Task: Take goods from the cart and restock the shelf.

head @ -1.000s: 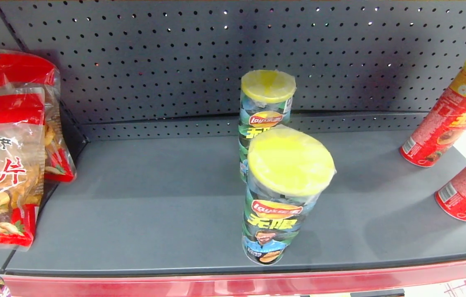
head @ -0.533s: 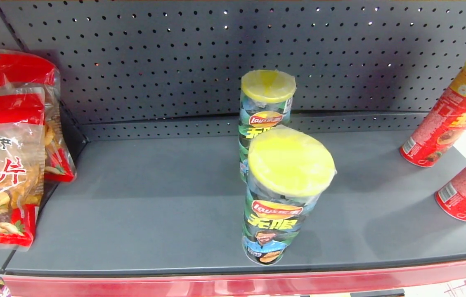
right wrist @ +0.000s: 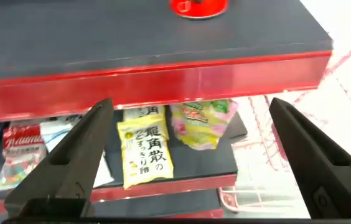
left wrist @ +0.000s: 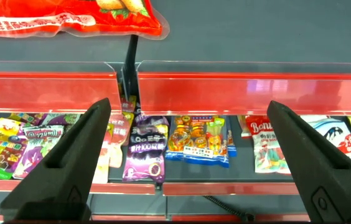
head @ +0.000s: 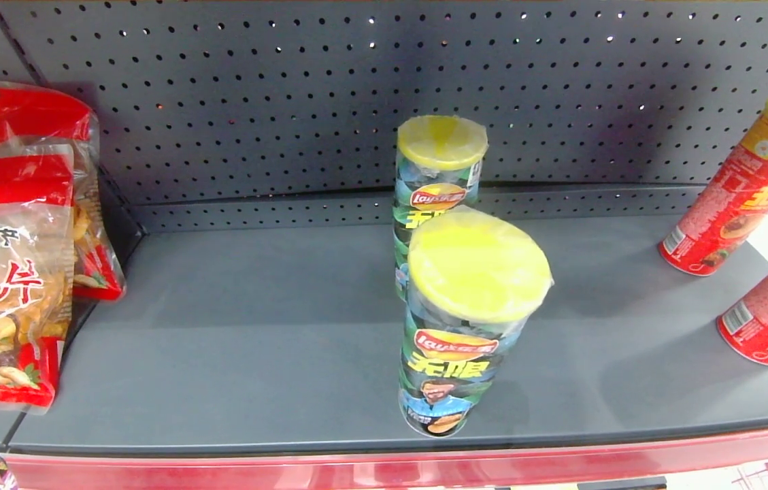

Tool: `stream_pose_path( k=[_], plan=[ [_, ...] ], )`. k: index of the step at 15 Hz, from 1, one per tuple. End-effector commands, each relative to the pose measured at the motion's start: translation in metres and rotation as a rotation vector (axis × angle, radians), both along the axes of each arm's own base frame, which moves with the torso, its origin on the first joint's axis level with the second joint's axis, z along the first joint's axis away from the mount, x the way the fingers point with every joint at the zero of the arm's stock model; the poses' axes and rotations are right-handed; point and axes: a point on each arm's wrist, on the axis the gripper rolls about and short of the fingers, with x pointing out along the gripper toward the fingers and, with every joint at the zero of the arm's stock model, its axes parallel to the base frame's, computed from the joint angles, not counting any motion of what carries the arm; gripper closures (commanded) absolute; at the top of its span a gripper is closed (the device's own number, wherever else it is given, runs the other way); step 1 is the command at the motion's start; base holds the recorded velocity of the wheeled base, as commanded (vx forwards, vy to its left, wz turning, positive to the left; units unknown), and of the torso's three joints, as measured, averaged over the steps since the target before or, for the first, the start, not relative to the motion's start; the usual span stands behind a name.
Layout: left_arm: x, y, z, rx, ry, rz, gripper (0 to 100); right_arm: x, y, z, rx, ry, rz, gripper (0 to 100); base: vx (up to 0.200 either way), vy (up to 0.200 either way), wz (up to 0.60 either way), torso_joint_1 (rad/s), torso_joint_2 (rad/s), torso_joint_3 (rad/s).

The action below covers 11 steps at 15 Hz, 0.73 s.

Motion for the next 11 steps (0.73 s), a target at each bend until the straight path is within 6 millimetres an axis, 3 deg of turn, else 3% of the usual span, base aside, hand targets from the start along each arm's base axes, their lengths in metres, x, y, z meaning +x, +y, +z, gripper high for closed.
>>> stream_pose_path(
  k=[1, 11],
  plan=[
    [0.0, 0.0, 0.0, 0.0, 0.0, 0.001, 0, -0.0042, 0.0007, -0.0036, -0.004, -0.033, 0.013, 0, 0.0, 0.0, 0.0, 0.0, 0.0, 0.0],
    [0.0, 0.0, 0.0, 0.0, 0.0, 0.001, 0, -0.0042, 0.0007, -0.0037, -0.004, -0.032, 0.013, 0, 0.0, 0.0, 0.0, 0.0, 0.0, 0.0]
  ],
)
